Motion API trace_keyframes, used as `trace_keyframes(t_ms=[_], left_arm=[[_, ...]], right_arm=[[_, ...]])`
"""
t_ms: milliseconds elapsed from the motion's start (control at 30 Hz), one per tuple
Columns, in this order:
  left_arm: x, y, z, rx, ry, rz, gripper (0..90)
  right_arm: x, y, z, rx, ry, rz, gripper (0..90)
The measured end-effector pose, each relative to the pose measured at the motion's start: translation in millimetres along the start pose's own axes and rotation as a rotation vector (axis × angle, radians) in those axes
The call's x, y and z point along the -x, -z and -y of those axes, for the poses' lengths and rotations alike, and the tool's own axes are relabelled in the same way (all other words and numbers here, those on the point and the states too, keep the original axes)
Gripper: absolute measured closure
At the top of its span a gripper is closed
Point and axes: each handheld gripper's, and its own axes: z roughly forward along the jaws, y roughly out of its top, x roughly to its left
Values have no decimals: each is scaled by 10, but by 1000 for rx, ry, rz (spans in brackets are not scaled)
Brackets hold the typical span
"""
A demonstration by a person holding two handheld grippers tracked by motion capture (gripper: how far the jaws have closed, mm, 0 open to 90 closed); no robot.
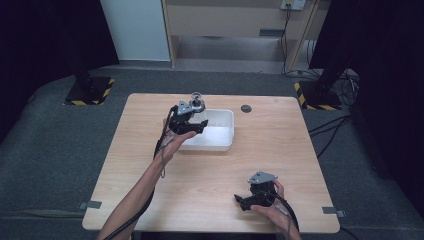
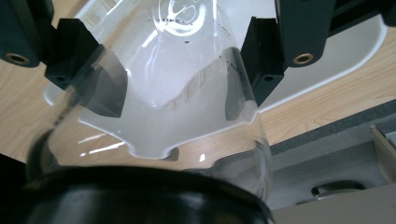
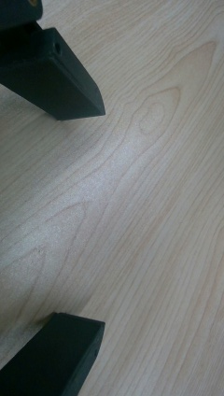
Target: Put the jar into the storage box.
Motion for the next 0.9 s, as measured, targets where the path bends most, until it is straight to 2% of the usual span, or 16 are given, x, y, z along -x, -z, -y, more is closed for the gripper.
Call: trace_keyframes(t_ms=[233, 500, 600, 900], left_arm=[[-45, -132, 42, 2, 14, -14, 304], [-57, -246, 84, -15, 3, -33, 304], [-69, -291, 103, -13, 20, -35, 304], [-82, -361, 181, -23, 32, -36, 304]], right_arm=[[0, 0, 0, 0, 0, 0, 7], [-1, 0, 0, -1, -1, 0, 7], [0, 0, 0, 0, -1, -1, 7], [0, 0, 0, 0, -1, 0, 7]])
